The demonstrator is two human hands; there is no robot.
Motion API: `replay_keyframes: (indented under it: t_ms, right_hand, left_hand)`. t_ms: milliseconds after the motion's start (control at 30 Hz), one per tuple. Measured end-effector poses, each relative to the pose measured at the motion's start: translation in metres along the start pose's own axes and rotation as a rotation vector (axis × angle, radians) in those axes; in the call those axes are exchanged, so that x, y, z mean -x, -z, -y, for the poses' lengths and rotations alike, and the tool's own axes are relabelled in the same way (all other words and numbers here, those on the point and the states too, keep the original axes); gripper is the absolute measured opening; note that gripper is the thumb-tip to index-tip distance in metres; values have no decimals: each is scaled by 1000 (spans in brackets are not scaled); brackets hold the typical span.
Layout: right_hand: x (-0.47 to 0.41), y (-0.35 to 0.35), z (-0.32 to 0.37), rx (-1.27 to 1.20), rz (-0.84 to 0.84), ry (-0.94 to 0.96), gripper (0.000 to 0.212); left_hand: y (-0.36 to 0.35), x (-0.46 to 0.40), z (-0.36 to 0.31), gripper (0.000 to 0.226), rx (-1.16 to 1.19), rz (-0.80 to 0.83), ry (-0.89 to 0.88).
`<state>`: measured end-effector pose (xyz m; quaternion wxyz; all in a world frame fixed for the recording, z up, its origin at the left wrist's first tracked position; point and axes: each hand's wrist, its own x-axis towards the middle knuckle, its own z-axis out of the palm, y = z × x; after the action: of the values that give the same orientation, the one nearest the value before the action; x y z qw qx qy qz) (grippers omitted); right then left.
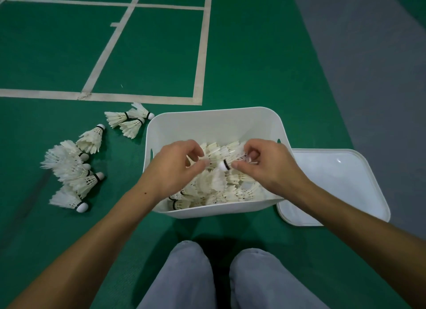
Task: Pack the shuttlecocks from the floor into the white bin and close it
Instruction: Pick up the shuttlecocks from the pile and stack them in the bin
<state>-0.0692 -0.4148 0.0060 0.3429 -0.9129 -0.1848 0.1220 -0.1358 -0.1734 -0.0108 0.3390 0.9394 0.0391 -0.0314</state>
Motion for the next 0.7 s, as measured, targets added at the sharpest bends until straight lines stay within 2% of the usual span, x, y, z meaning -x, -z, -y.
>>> replay_keyframes:
  t_ms: [100,233,400,533,700]
  right_hand:
    - [-3,-4,-10,129,1,-102,29]
    - [-7,-20,-11,169,131,-202,18]
    - [-19,-34,-8,35,292,-305,15]
    - [-25,-39,-10,-81,408,-471,21]
    - [-27,-45,-10,-180,427,-569,27]
  left_hand:
    - [-8,0,1,43,-310,217,-15]
    - [-17,-6,1,51,-402,380,3]
    - [-19,-15,0,40,-430,412,31]
    - [-26,-17,-6,37,-510,433,34]
    - [-37,-21,-8,42,-637,383,30]
